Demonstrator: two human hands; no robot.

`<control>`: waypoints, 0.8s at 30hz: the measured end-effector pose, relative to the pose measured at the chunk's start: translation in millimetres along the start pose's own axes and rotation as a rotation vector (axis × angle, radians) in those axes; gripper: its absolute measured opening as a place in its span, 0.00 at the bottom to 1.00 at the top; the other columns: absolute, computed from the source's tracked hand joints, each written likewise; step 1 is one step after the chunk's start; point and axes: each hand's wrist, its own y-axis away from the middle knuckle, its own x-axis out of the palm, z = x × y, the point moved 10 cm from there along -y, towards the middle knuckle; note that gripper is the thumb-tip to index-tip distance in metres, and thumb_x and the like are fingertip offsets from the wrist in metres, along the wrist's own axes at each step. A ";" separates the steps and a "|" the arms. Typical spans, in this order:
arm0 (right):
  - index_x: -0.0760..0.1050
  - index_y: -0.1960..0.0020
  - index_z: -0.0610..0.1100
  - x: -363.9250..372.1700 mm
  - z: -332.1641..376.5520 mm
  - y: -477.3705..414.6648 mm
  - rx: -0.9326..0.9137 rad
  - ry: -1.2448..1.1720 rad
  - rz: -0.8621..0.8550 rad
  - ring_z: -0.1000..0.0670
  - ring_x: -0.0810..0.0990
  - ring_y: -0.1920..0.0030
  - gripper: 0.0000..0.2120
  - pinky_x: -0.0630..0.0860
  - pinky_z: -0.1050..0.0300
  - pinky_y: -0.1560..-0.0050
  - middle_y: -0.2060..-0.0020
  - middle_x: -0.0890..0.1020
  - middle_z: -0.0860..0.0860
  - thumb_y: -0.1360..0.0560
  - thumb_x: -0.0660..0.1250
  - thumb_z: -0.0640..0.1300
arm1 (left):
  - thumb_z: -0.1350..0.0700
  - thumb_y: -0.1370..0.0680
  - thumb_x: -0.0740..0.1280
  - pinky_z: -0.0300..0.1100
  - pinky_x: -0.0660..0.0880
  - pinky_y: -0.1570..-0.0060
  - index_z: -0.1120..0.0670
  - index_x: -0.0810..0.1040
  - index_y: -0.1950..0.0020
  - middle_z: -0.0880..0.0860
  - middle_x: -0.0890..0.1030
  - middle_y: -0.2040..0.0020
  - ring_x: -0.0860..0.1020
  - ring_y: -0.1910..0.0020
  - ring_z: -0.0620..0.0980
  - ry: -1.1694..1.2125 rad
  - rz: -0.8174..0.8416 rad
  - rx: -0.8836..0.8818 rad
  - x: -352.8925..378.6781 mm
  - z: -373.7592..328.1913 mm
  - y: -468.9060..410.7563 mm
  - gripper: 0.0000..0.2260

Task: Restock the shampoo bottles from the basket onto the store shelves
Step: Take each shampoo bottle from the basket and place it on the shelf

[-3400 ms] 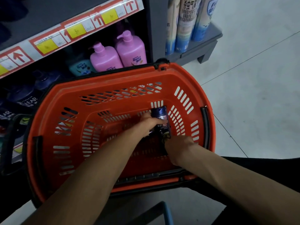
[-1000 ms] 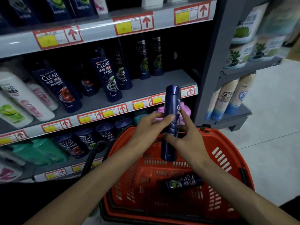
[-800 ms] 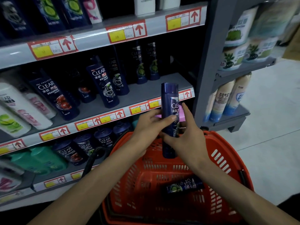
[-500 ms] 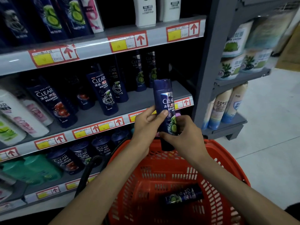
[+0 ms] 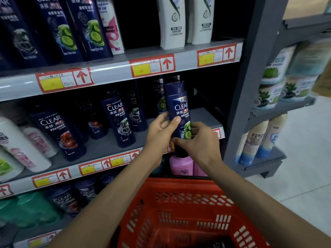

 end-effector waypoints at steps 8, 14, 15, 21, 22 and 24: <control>0.82 0.43 0.51 23.5 21.3 -46.8 -0.081 -0.104 -0.048 0.56 0.84 0.57 0.21 0.82 0.52 0.52 0.58 0.86 0.57 0.35 0.79 0.52 | 0.56 0.20 0.73 0.55 0.81 0.39 0.55 0.76 0.36 0.53 0.87 0.44 0.86 0.46 0.52 -0.016 -0.130 0.079 -22.8 -12.9 -42.7 0.14; 0.79 0.42 0.53 68.1 20.9 -69.6 -0.089 -0.200 -0.097 0.52 0.84 0.55 0.18 0.81 0.48 0.53 0.56 0.85 0.56 0.31 0.73 0.51 | 0.57 0.21 0.73 0.56 0.81 0.40 0.50 0.79 0.33 0.51 0.88 0.49 0.87 0.49 0.48 -0.079 -0.249 0.111 -52.1 5.7 -60.9 0.16; 0.79 0.40 0.52 72.8 20.7 -74.8 -0.085 -0.207 -0.104 0.51 0.84 0.54 0.19 0.81 0.49 0.51 0.54 0.85 0.55 0.31 0.72 0.50 | 0.57 0.21 0.73 0.56 0.81 0.39 0.50 0.79 0.31 0.51 0.88 0.49 0.86 0.49 0.47 -0.085 -0.261 0.108 -54.4 8.6 -65.5 0.18; 0.77 0.34 0.48 96.4 3.3 -100.7 -0.019 -0.204 -0.099 0.51 0.84 0.49 0.26 0.81 0.55 0.51 0.51 0.86 0.52 0.30 0.69 0.56 | 0.54 0.25 0.78 0.53 0.77 0.33 0.51 0.74 0.25 0.51 0.84 0.39 0.82 0.40 0.48 -0.015 -0.299 0.025 -60.1 27.7 -87.9 0.29; 0.77 0.34 0.49 97.7 0.1 -101.5 -0.018 -0.198 -0.098 0.52 0.84 0.49 0.26 0.81 0.55 0.50 0.51 0.86 0.53 0.30 0.69 0.56 | 0.54 0.25 0.78 0.53 0.77 0.32 0.51 0.75 0.25 0.51 0.84 0.38 0.82 0.39 0.48 0.004 -0.295 0.018 -59.8 30.1 -88.8 0.29; 0.76 0.32 0.49 97.6 -4.2 -102.3 -0.018 -0.197 -0.107 0.52 0.83 0.47 0.26 0.81 0.53 0.46 0.48 0.85 0.53 0.29 0.72 0.53 | 0.56 0.25 0.78 0.52 0.77 0.32 0.52 0.76 0.26 0.52 0.84 0.38 0.83 0.40 0.47 0.050 -0.276 0.021 -58.0 33.6 -88.8 0.28</control>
